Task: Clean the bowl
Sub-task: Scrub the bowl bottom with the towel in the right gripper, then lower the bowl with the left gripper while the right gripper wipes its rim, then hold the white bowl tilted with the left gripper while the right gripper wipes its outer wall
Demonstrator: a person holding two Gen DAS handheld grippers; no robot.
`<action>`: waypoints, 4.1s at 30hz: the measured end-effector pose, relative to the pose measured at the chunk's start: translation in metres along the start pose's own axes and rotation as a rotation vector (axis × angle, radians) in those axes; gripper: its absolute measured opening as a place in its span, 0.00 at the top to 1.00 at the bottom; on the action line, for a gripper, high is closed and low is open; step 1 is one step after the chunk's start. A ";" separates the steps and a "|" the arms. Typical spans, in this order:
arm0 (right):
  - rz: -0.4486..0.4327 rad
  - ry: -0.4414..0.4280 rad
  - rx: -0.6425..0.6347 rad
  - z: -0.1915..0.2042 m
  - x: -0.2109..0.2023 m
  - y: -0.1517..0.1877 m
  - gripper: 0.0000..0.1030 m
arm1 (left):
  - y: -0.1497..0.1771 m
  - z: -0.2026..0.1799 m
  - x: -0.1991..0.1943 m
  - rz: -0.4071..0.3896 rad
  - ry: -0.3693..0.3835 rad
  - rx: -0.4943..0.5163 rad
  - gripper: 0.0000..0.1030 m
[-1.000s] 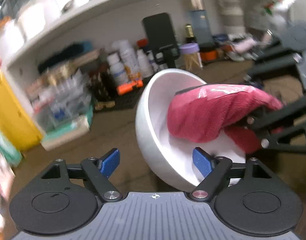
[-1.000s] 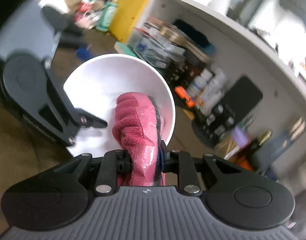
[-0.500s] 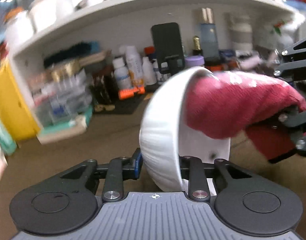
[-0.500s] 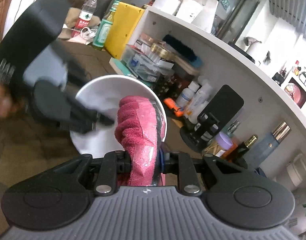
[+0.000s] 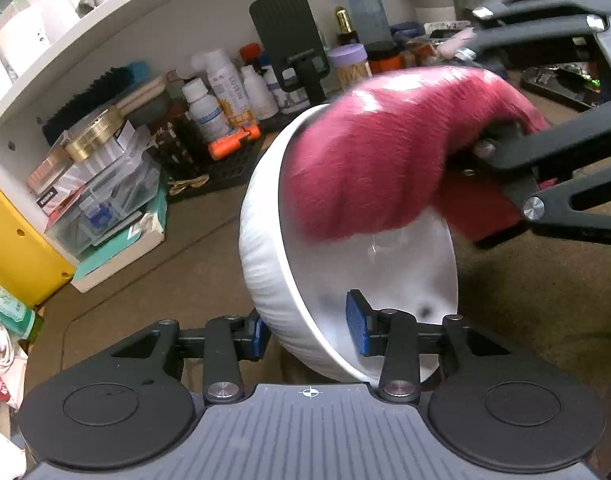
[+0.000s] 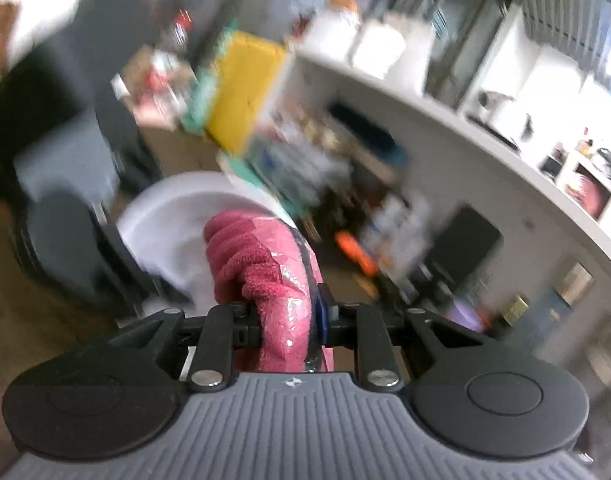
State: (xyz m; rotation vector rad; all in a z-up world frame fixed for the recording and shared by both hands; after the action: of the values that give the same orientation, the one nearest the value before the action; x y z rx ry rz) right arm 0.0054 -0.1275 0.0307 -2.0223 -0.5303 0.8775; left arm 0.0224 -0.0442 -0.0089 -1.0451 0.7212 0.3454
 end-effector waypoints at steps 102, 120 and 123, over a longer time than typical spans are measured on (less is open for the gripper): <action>-0.028 -0.240 0.133 -0.010 0.005 0.008 0.77 | 0.020 0.015 -0.045 -0.197 0.347 -0.031 0.84; -0.020 -0.109 0.120 -0.005 -0.023 0.003 0.78 | 0.032 0.017 -0.041 -0.193 0.373 0.027 0.82; -0.042 -0.037 0.284 -0.036 -0.003 0.014 0.78 | 0.029 0.016 -0.041 -0.199 0.359 0.052 0.77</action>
State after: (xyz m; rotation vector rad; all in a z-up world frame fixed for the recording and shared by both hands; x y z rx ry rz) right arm 0.0306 -0.1562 0.0346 -1.7353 -0.4397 0.9116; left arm -0.0182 -0.0133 0.0050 -1.1319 0.9311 -0.0358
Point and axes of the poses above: each gripper's, at about its wrist camera, not at the fingertips, and x roughly the way its jaws point, z to its left, y to its underside, the point moved 6 cm from there along x, roughly the way its jaws point, and after that the axes turned 4 degrees about -z, right-handed, at the moved point
